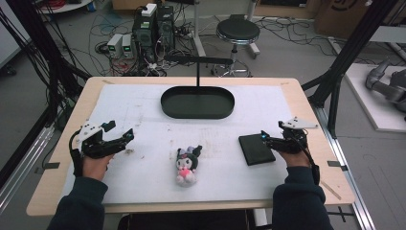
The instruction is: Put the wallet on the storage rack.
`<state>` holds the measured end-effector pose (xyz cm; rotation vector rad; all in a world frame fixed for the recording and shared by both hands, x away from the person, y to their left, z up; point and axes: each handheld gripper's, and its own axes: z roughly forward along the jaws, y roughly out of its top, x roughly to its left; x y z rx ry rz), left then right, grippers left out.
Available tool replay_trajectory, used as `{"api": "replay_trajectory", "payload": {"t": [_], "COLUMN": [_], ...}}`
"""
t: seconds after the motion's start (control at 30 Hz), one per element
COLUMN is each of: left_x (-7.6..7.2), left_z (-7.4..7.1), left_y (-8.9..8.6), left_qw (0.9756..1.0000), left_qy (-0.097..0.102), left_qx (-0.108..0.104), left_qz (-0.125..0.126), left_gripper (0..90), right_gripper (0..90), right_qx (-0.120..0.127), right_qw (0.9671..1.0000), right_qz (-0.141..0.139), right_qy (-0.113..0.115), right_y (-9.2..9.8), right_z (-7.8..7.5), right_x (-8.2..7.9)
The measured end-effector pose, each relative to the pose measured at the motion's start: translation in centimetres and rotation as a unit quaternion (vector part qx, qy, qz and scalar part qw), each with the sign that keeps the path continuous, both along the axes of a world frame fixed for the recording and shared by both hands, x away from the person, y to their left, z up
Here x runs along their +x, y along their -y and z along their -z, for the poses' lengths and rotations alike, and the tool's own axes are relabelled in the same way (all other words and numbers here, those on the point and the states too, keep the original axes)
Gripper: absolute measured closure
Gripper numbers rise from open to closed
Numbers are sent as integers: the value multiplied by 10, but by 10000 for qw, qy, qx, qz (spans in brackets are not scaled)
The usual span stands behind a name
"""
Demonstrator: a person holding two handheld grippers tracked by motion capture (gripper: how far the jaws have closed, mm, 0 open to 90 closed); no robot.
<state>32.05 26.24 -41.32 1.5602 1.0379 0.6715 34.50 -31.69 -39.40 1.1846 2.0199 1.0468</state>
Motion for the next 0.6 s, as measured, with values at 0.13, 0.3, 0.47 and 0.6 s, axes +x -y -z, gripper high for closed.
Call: {"api": "replay_trajectory", "payload": {"t": [0.13,0.3,0.47,0.6], "left_x": [0,1,2,2], "left_z": [1,2,2,2], "left_y": [1,1,4,3], "left_qw": [10000,10000,10000,10000], "left_qy": [-42,-60,-55,-42], "left_qx": [14,35,61,55], "left_qz": [-9,-32,-20,-23], "left_gripper": [183,184,184,184], "right_gripper": [219,219,222,250], "right_qx": [-3,8,8,-16], "right_qw": [10000,10000,10000,9999], "right_qz": [7,-15,-43,-128], "right_qy": [-4,-14,-21,-24], "right_y": [0,0,-1,-6], "right_z": [1,1,2,1], "right_x": [1,1,-2,-2]}}
